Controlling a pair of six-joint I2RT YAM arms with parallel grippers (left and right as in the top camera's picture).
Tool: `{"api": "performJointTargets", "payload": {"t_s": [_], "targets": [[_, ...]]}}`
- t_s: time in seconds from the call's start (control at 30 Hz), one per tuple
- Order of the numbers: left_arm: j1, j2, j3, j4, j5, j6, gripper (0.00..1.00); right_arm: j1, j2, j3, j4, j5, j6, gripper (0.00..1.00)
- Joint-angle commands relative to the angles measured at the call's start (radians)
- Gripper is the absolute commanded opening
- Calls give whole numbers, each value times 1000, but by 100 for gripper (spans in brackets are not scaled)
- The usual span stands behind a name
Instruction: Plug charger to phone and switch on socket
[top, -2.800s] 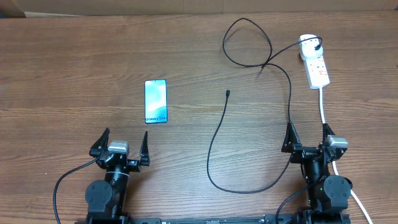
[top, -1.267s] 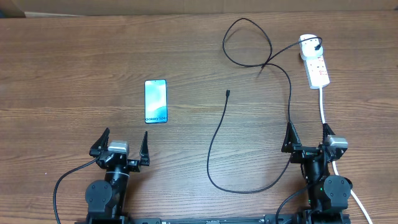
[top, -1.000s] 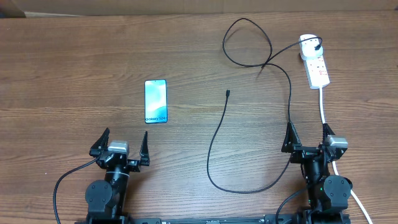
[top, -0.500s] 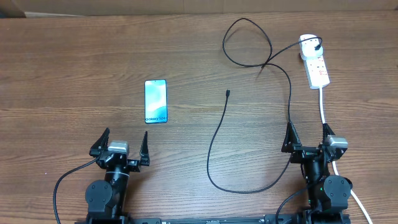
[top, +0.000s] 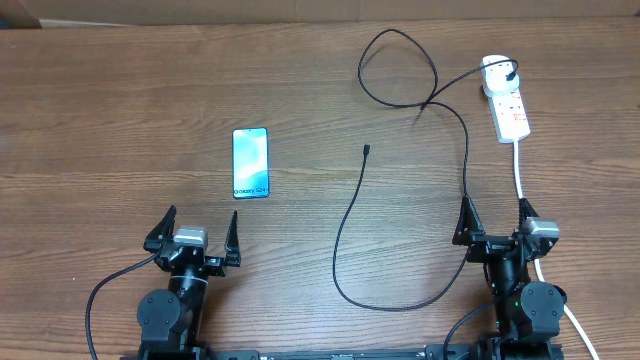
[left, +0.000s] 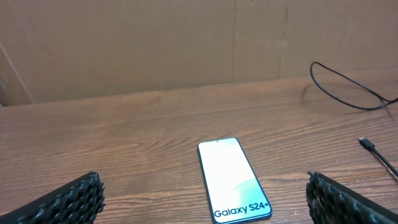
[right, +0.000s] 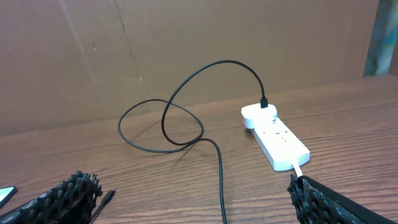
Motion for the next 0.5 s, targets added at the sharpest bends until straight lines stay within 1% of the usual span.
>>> {"api": "performJointTargets", "payload": {"t_s": [0.0, 0.13, 0.2, 0.3, 0.4, 0.47], "targets": [[5, -11, -5, 0, -4, 12, 100, 5, -12, -11, 6, -2, -4, 100], [5, -11, -5, 5, -1, 10, 100, 5, -12, -11, 6, -2, -4, 100], [4, -11, -5, 4, 40, -34, 100, 5, -12, -11, 6, -2, -4, 100], [4, -11, -5, 24, 141, -237, 100, 5, -12, -11, 6, -2, -4, 100], [4, -11, -5, 68, 157, -394, 100, 5, -12, -11, 6, -2, -4, 100], [4, -11, -5, 85, 173, -470, 100, 5, -12, -11, 6, -2, -4, 100]]}}
